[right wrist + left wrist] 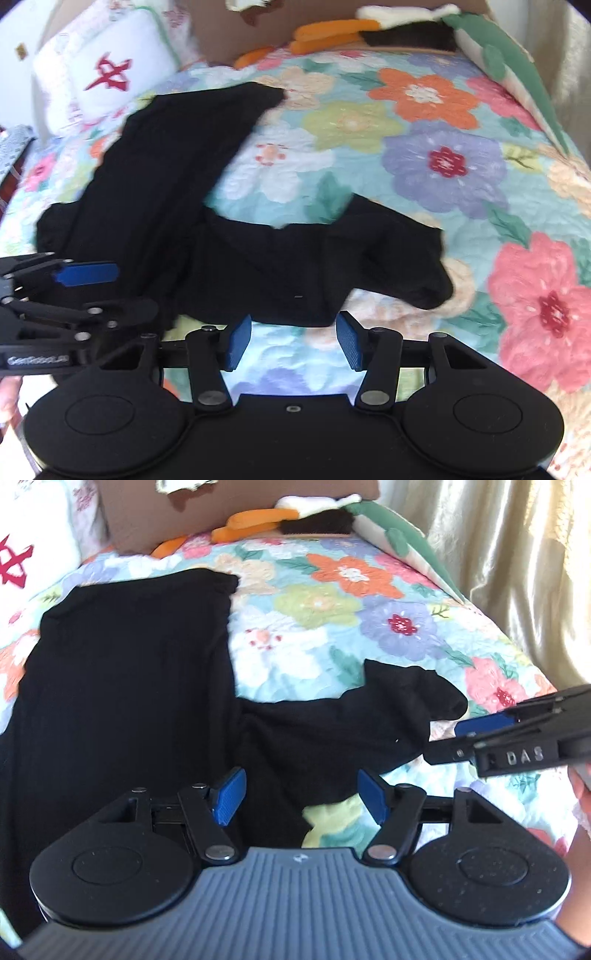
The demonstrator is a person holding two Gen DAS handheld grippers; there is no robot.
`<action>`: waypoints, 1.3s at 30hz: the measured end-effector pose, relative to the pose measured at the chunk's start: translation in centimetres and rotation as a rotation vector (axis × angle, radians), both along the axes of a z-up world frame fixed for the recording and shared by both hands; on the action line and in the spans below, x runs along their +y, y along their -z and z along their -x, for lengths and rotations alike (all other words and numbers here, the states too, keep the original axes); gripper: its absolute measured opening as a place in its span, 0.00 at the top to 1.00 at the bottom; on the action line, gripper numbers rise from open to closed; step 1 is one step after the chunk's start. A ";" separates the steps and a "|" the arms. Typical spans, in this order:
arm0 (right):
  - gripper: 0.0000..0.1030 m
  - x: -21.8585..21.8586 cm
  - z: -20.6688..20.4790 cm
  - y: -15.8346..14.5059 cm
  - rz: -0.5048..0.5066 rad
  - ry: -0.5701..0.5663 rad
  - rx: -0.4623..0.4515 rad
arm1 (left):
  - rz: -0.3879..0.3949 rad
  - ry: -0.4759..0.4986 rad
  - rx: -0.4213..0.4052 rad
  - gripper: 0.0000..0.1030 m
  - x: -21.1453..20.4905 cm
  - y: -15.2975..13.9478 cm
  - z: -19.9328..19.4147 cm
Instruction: Fold clothes
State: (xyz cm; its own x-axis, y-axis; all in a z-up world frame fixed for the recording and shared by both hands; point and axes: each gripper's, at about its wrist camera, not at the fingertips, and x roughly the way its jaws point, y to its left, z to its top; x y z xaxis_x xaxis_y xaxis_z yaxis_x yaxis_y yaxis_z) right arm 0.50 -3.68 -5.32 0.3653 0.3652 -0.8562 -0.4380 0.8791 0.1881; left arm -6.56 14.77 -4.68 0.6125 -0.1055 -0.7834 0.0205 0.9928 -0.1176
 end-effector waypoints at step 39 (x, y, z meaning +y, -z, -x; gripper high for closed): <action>0.35 -2.5 -2.3 2.6 -0.069 0.188 0.021 | 0.125 -0.135 -0.067 0.30 5.2 2.2 0.4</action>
